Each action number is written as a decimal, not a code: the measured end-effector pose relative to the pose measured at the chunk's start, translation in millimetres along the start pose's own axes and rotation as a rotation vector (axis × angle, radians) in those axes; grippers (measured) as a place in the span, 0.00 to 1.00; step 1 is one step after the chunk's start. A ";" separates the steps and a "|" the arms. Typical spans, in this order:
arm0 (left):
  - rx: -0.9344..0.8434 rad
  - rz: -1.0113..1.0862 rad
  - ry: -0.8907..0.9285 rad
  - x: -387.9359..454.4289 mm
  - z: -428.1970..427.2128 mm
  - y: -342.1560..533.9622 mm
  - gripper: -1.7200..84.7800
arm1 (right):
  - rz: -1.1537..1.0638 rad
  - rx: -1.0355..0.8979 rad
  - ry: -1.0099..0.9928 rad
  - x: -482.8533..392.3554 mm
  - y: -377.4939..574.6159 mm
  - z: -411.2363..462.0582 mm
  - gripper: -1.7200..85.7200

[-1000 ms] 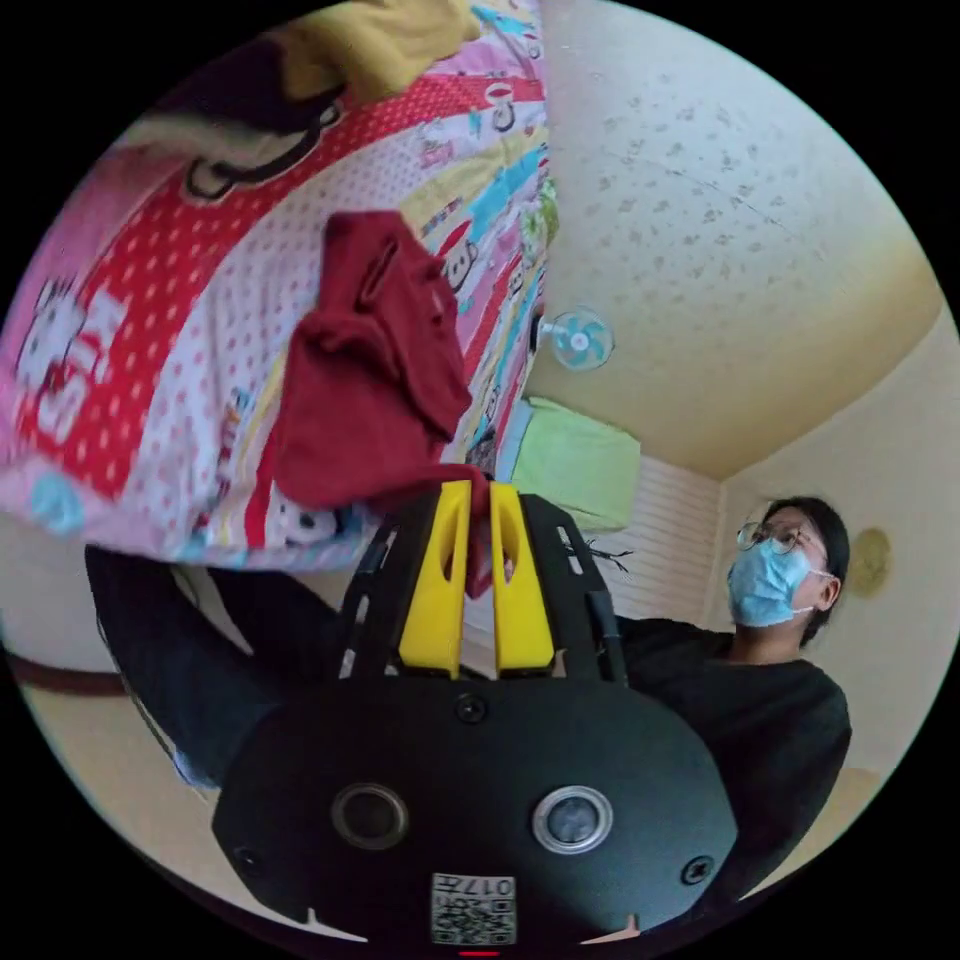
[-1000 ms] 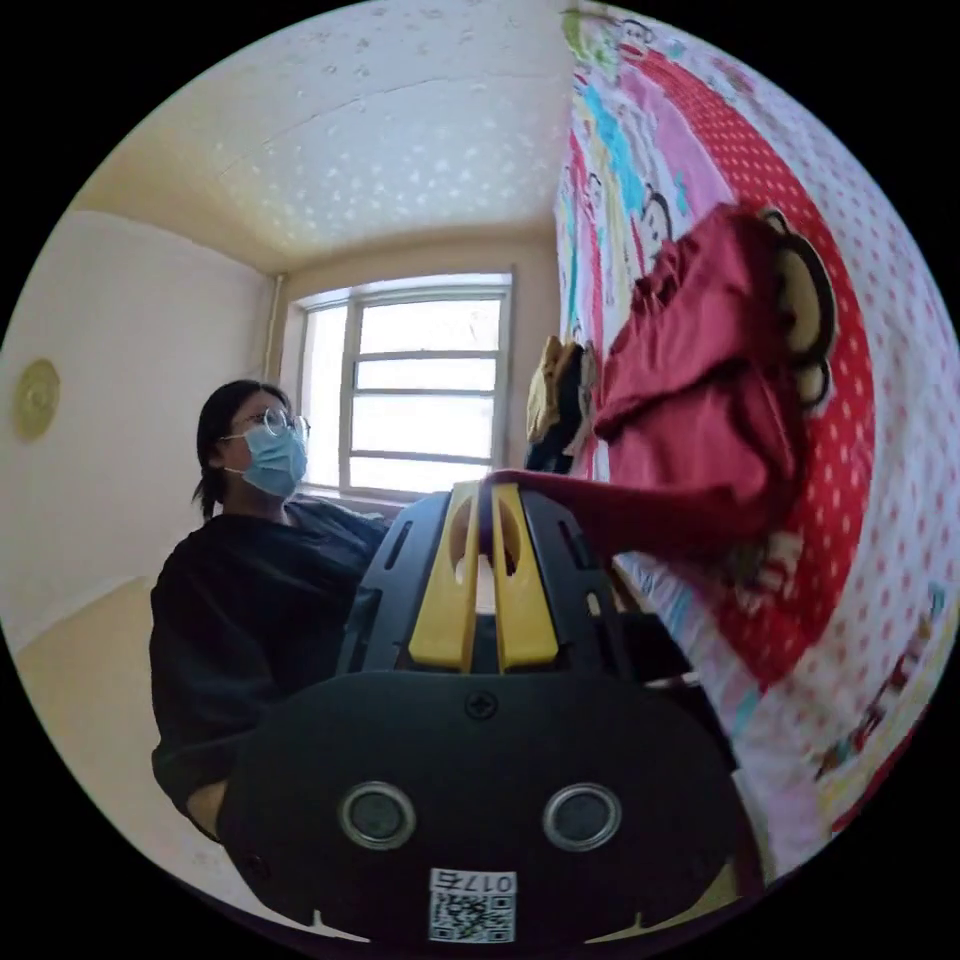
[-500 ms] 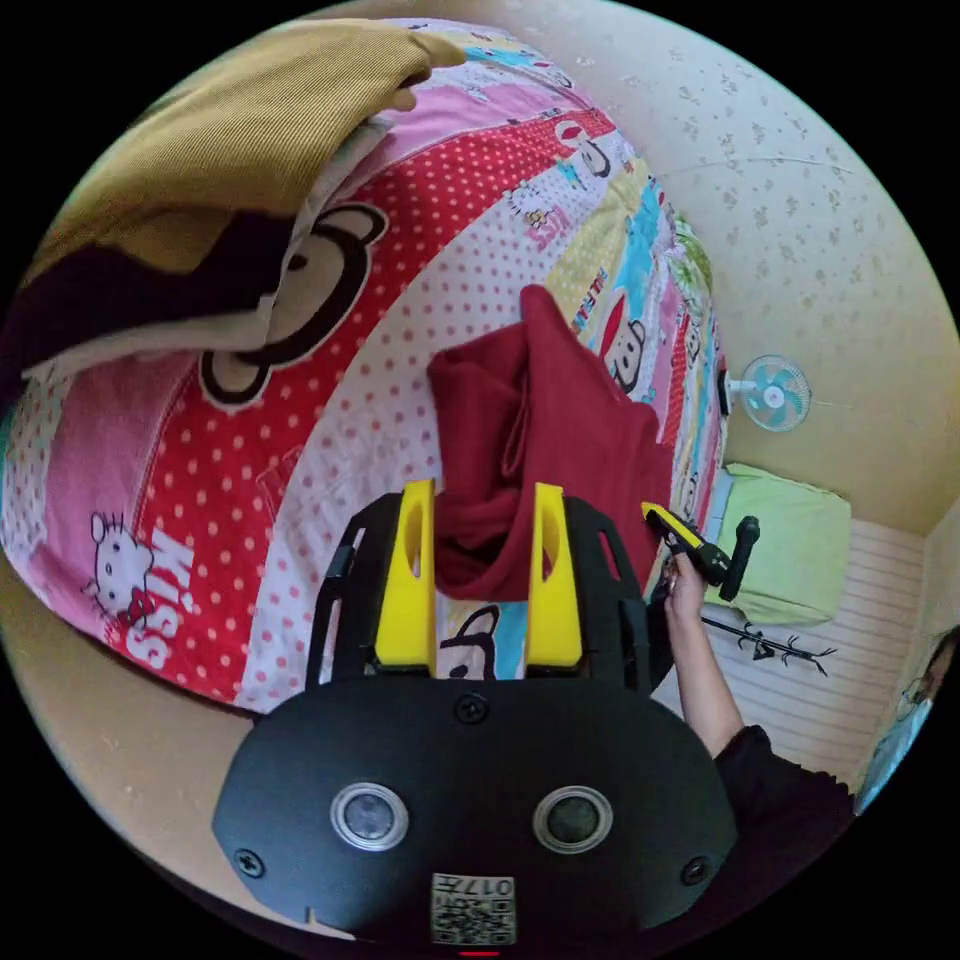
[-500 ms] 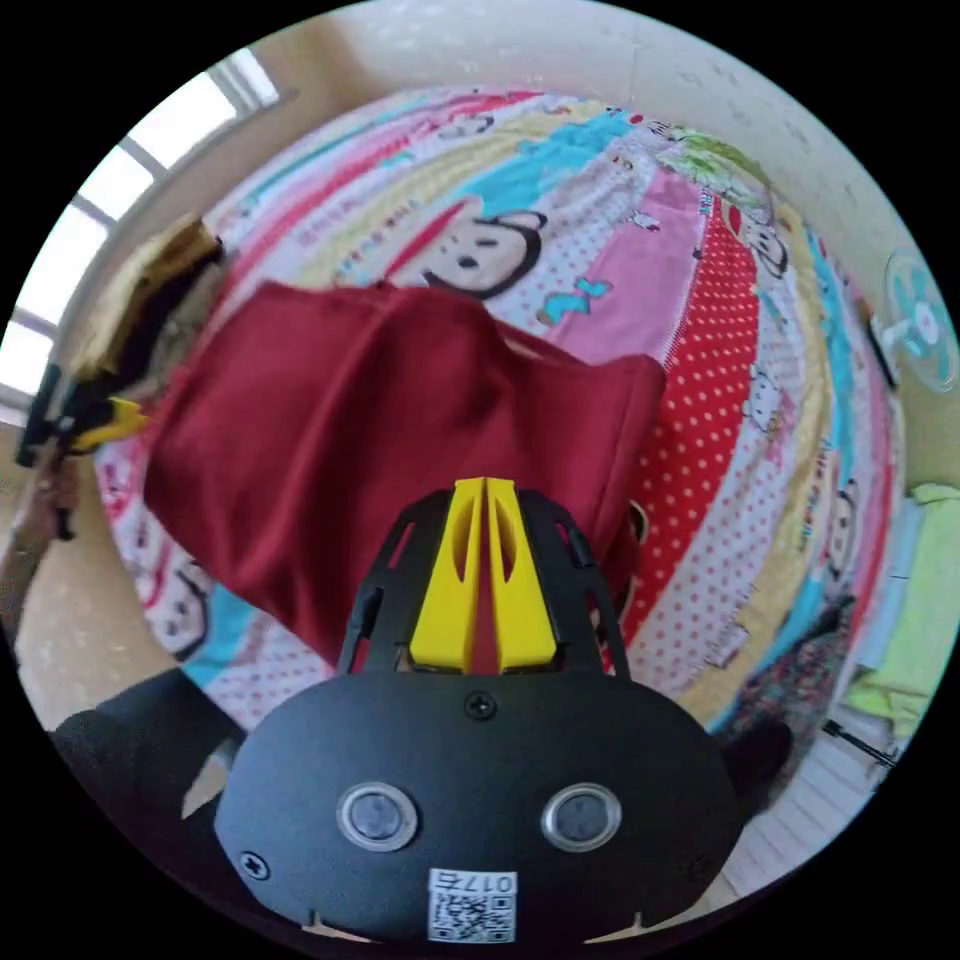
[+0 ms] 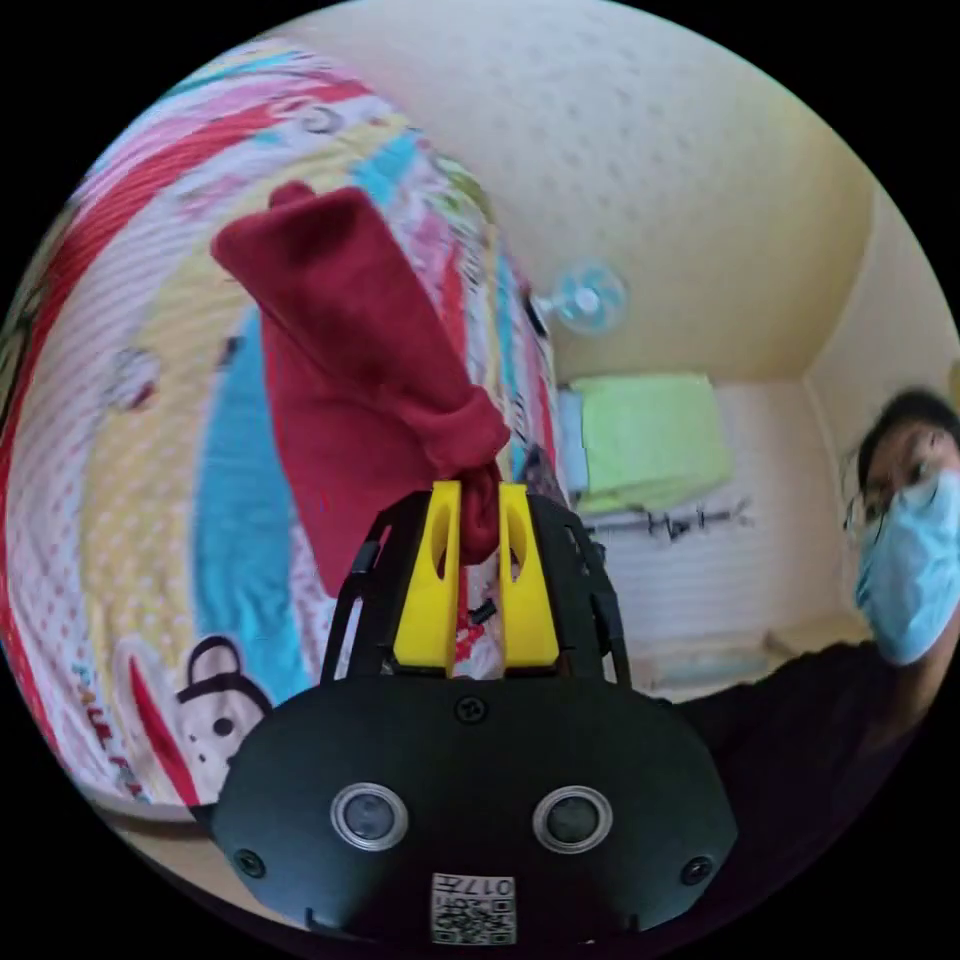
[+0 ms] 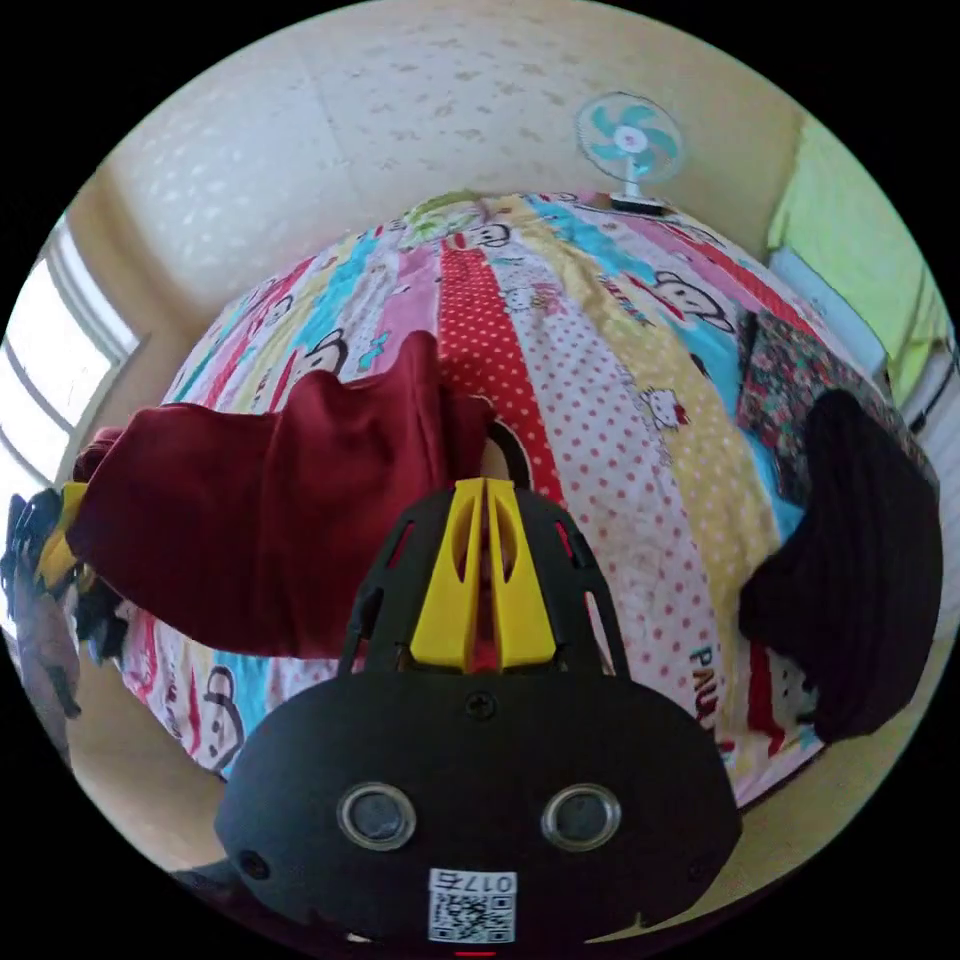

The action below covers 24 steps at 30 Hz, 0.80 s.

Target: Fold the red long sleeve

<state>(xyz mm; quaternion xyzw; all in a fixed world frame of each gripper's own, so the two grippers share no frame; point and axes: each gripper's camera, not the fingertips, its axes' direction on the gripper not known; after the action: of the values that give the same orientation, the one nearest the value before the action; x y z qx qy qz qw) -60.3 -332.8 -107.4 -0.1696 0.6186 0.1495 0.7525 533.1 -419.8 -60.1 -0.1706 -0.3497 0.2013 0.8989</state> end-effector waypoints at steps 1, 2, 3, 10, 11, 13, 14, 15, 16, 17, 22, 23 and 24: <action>-0.047 0.036 0.011 13.3 15.3 -3.0 0.10 | 0.100 -0.009 -0.051 25.5 9.4 -11.6 0.04; -0.144 0.083 0.008 35.4 44.4 -6.5 0.10 | 0.139 -0.019 -0.085 37.0 14.5 -16.0 0.04; -0.204 0.117 0.007 50.8 63.4 -8.1 0.11 | 0.196 -0.050 -0.167 57.6 24.6 -21.8 0.05; 0.013 -0.052 -0.319 6.5 29.7 -23.2 0.18 | 0.438 -0.186 -0.692 135.7 74.2 -43.4 0.16; -0.009 -0.123 -0.338 -22.5 32.6 -30.3 0.20 | 0.467 -0.186 -0.733 139.2 76.8 -43.2 0.17; -0.096 -0.237 -0.314 -69.0 49.3 -41.4 0.22 | 0.568 -0.220 -0.911 143.9 81.3 -33.3 0.21; -0.170 -0.305 -0.248 -95.4 66.7 -46.3 0.21 | 0.592 -0.238 -0.956 143.2 81.0 -29.1 0.22; -0.252 -0.353 -0.148 -113.5 87.4 -49.4 0.20 | 0.638 -0.261 -1.036 140.4 79.2 -21.6 0.23; -0.256 -0.368 -0.130 -116.8 91.3 -50.4 0.18 | 0.678 -0.266 -1.099 137.2 75.2 -15.7 0.24; -0.233 -0.392 -0.141 -115.2 89.5 -51.9 0.15 | 0.700 -0.265 -1.120 136.1 72.4 -12.8 0.25; -0.186 -0.269 -0.124 -33.9 68.7 -71.5 0.10 | 0.871 -0.264 -1.380 135.3 13.0 20.0 0.25; -0.184 -0.226 -0.150 -6.0 67.7 -78.2 0.10 | 0.859 -0.276 -1.423 133.3 2.1 20.7 0.24; -0.152 -0.175 -0.179 24.6 64.4 -87.2 0.10 | 0.806 -0.283 -1.498 130.8 -21.3 14.2 0.22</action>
<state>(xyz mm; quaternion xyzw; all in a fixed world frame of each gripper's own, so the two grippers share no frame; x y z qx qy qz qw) 38.9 -382.4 -114.0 -0.2655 0.5186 0.1444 0.7998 616.6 -372.9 32.6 -0.2142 -0.7850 0.5190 0.2618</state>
